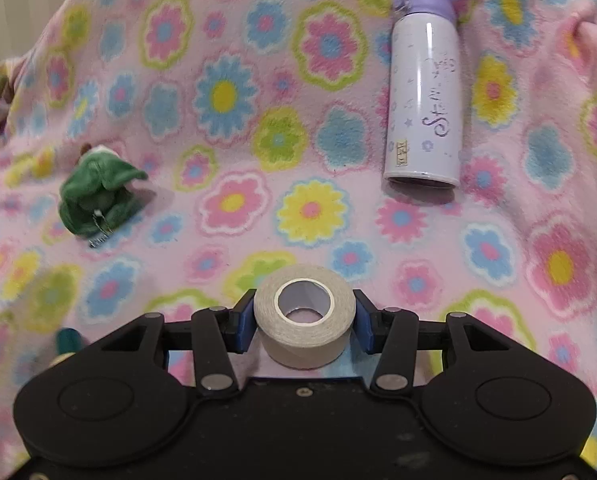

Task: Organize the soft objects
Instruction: 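Carry the blue plush and beige tape roll over the woven basket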

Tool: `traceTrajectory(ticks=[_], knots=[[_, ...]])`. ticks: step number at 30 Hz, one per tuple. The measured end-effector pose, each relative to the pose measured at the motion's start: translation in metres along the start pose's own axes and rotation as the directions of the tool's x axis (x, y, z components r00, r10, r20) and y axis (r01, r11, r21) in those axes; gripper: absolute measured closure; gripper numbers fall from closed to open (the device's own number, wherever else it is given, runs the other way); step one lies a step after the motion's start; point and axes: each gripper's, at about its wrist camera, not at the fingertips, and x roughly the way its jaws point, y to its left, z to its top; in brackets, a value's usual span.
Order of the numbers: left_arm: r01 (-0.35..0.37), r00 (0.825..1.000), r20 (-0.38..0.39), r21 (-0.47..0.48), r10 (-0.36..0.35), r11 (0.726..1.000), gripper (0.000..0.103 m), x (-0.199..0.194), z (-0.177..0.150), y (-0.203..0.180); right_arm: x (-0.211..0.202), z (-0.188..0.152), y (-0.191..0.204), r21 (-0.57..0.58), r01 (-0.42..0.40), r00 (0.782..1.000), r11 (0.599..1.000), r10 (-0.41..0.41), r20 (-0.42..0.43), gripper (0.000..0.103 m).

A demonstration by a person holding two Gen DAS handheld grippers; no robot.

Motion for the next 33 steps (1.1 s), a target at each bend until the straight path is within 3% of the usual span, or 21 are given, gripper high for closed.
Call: traceTrajectory(ticks=[9, 16, 23, 33], knots=[[0.045, 0.993, -0.111, -0.026, -0.047, 0.999, 0.050, -0.037, -0.020, -0.003, -0.078, 0.004, -0.008, 0.072, -0.096, 0.991, 0.993, 0.088, 0.102, 0.055], [0.043, 0.976, -0.213, -0.057, -0.054, 0.997, 0.050, -0.054, -0.046, -0.005, -0.135, -0.011, -0.003, 0.035, -0.157, 0.983, 0.987, 0.153, 0.097, 0.055], [0.067, 0.945, -0.315, -0.078, -0.088, 0.995, 0.050, -0.064, -0.074, -0.009, -0.175, -0.047, 0.003, -0.044, -0.219, 0.975, 0.975, 0.220, 0.026, 0.055], [0.081, 0.901, -0.420, -0.091, -0.112, 0.993, 0.050, -0.076, -0.103, -0.017, -0.193, -0.100, 0.008, -0.079, -0.258, 0.955, 0.963, 0.242, -0.171, 0.055]])
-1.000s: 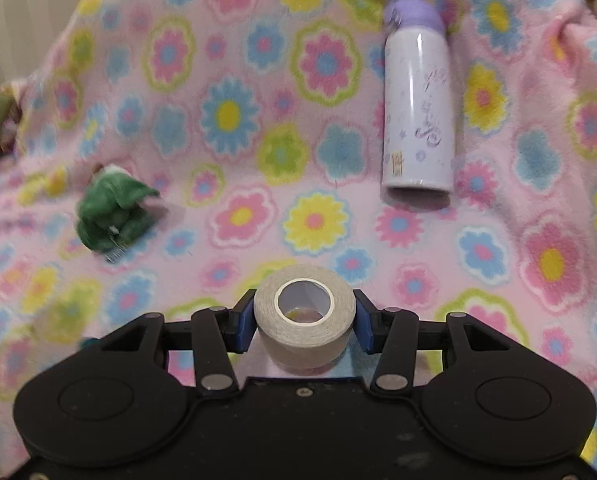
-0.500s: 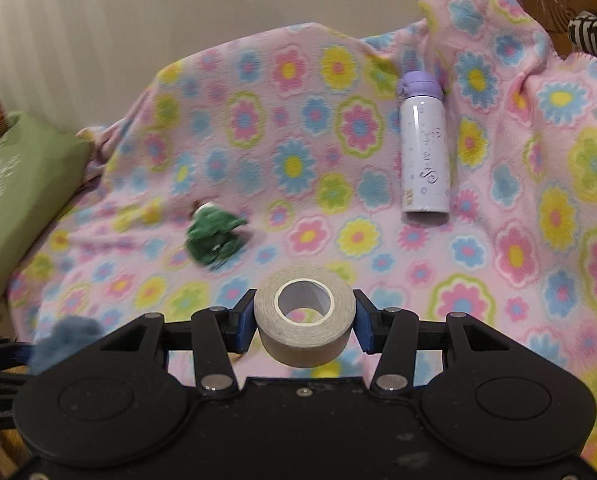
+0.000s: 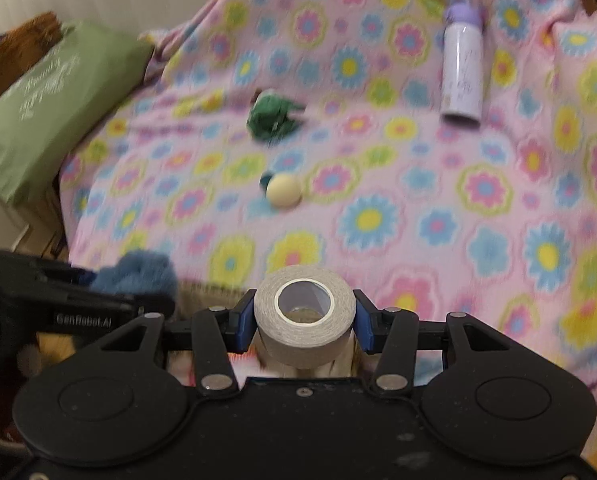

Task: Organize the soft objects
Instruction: 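Carry the blue plush and beige tape roll over the woven basket, then open the left tool dropping the blue plush while the right tool releases the tape roll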

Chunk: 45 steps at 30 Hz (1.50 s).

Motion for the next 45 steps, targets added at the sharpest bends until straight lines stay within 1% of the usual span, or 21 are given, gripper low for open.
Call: traceTrajectory(ticks=[4, 9, 17, 20, 22, 23, 28, 31, 35, 37, 45], knots=[[0.005, 0.999, -0.050, 0.004, -0.005, 1.000, 0.050, 0.003, -0.010, -0.002, 0.004, -0.015, 0.005, -0.007, -0.025, 0.997, 1.000, 0.024, -0.077, 0.055], [0.011, 0.996, -0.086, 0.006, -0.011, 1.000, 0.050, 0.006, -0.017, -0.003, 0.012, -0.023, 0.011, -0.011, -0.023, 0.990, 1.000, 0.021, -0.136, 0.055], [0.040, 0.991, -0.128, 0.000, -0.039, 0.999, 0.048, 0.009, -0.020, 0.000, 0.018, -0.022, 0.009, 0.000, -0.009, 0.984, 1.000, 0.009, -0.177, 0.055], [0.053, 0.989, -0.140, 0.002, -0.052, 0.999, 0.045, 0.009, -0.021, -0.002, 0.021, -0.021, 0.012, -0.008, -0.008, 0.983, 1.000, 0.006, -0.186, 0.055], [0.053, 0.988, -0.144, 0.008, -0.051, 0.999, 0.041, 0.008, -0.022, -0.003, 0.021, -0.021, 0.013, -0.014, -0.009, 0.983, 1.000, 0.007, -0.186, 0.055], [0.054, 0.988, -0.145, 0.010, -0.052, 0.998, 0.040, 0.008, -0.022, -0.003, 0.022, -0.021, 0.013, -0.017, -0.010, 0.983, 1.000, 0.007, -0.186, 0.055], [0.063, 0.988, -0.143, 0.002, -0.062, 0.998, 0.036, 0.006, -0.023, -0.001, 0.024, -0.021, 0.012, -0.019, -0.011, 0.982, 1.000, 0.007, -0.191, 0.055], [0.071, 0.990, -0.126, -0.004, -0.071, 0.997, 0.033, 0.003, -0.023, 0.001, 0.023, -0.021, 0.012, -0.022, -0.010, 0.982, 1.000, 0.005, -0.186, 0.054], [0.079, 0.992, -0.099, -0.008, -0.079, 0.997, 0.032, 0.000, -0.020, 0.001, 0.022, -0.021, 0.012, -0.025, -0.011, 0.984, 1.000, 0.006, -0.176, 0.054], [0.083, 0.992, -0.091, -0.010, -0.084, 0.996, 0.026, -0.002, -0.019, 0.001, 0.022, -0.021, 0.011, -0.026, -0.014, 0.986, 1.000, 0.009, -0.167, 0.054], [0.098, 0.994, -0.045, -0.010, -0.098, 0.995, 0.026, -0.016, -0.015, 0.000, 0.019, -0.020, 0.010, -0.027, -0.010, 0.989, 1.000, 0.006, -0.148, 0.054]])
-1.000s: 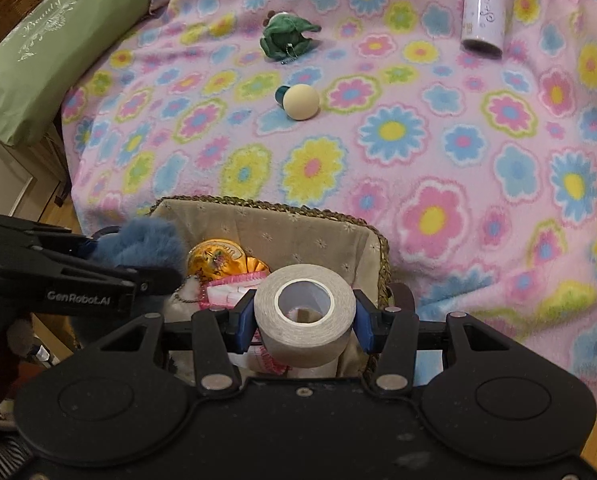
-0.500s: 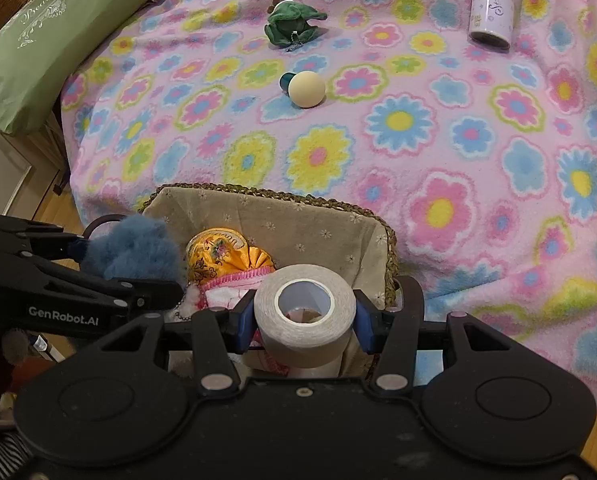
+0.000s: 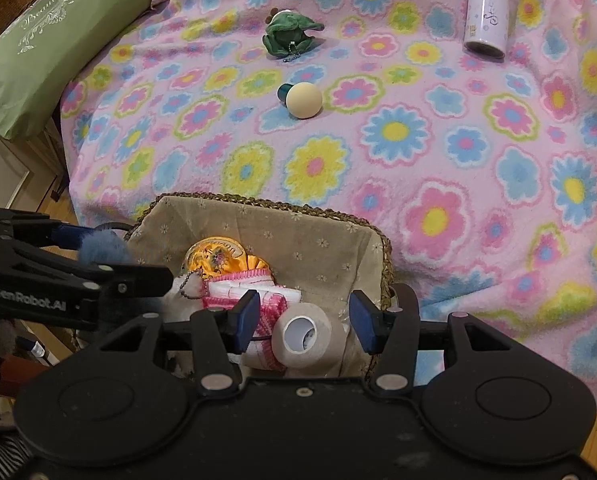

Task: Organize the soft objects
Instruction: 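Open the left tool dropping the blue plush while the right tool releases the tape roll, then lift both open tools away from the basket toward the blanket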

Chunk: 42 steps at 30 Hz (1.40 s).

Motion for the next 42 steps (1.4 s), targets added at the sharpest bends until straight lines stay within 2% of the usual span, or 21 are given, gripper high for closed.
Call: traceTrajectory(ticks=[9, 22, 34, 42], knots=[[-0.010, 1.000, 0.014, -0.016, 0.010, 1.000, 0.026, -0.006, 0.000, 0.000, -0.005, -0.002, 0.001, -0.016, -0.009, 1.000, 1.000, 0.009, 0.024, 0.054], [-0.053, 0.997, 0.063, -0.001, 0.053, 0.999, 0.026, -0.022, 0.001, -0.023, -0.017, -0.007, -0.012, 0.005, -0.051, 0.994, 0.999, 0.051, 0.095, 0.054], [-0.114, 0.978, 0.176, 0.013, 0.110, 0.993, 0.025, -0.034, 0.021, -0.035, -0.027, -0.014, -0.020, 0.045, -0.069, 0.984, 0.997, 0.060, 0.169, 0.054], [-0.146, 0.965, 0.218, -0.004, 0.144, 0.989, 0.025, -0.029, 0.035, -0.030, -0.030, -0.006, -0.020, 0.053, -0.058, 0.976, 0.997, 0.045, 0.214, 0.053]])
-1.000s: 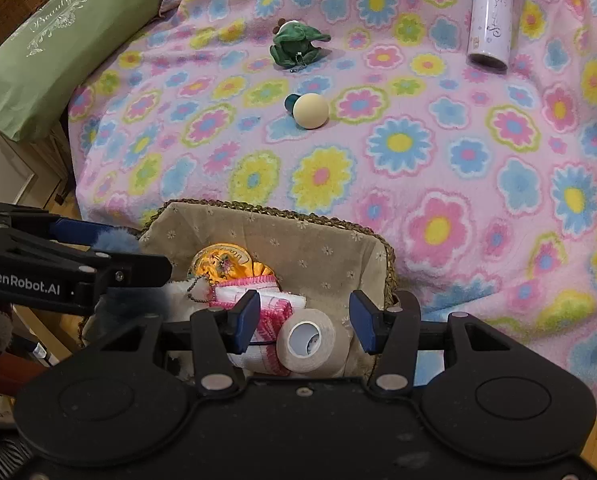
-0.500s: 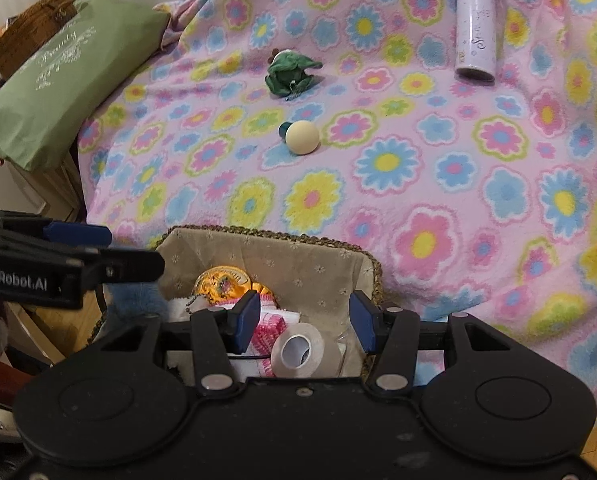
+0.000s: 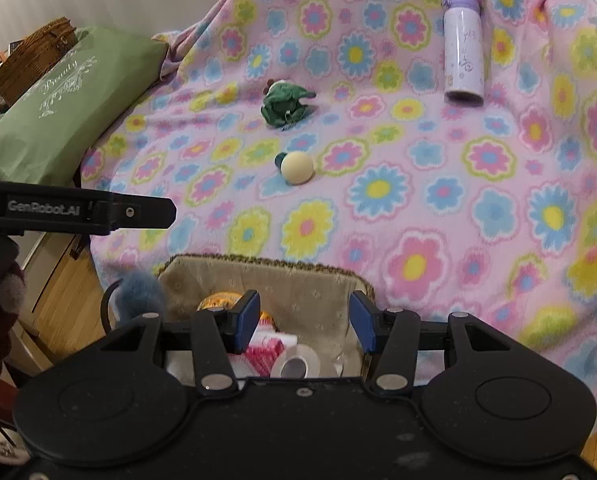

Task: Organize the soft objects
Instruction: 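Lift both open tools away from the basket toward the blanket, then grasp the cream ball with teal handle with the right tool while the left tool approaches the green frog plush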

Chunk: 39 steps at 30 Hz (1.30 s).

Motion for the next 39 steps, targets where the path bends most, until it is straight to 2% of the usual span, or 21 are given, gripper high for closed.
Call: traceTrajectory(ticks=[9, 23, 33, 39], knots=[[-0.048, 0.998, 0.027, -0.009, 0.048, 0.999, 0.025, 0.023, 0.019, 0.016, 0.011, 0.020, 0.003, 0.007, 0.031, 0.999, 1.000, -0.031, 0.042, 0.051], [-0.109, 0.994, -0.001, -0.012, 0.109, 0.994, 0.025, 0.082, 0.051, 0.034, 0.061, 0.054, 0.008, -0.019, 0.124, 0.992, 0.992, -0.124, 0.017, 0.049], [-0.141, 0.989, -0.050, -0.077, 0.137, 0.987, 0.025, 0.129, 0.064, 0.056, 0.102, 0.082, 0.015, -0.053, 0.179, 0.984, 0.982, -0.180, -0.003, 0.049], [-0.220, 0.975, -0.021, -0.143, 0.220, 0.965, 0.025, 0.151, 0.069, 0.062, 0.128, 0.096, 0.022, -0.071, 0.195, 0.981, 0.978, -0.196, -0.003, 0.048]])
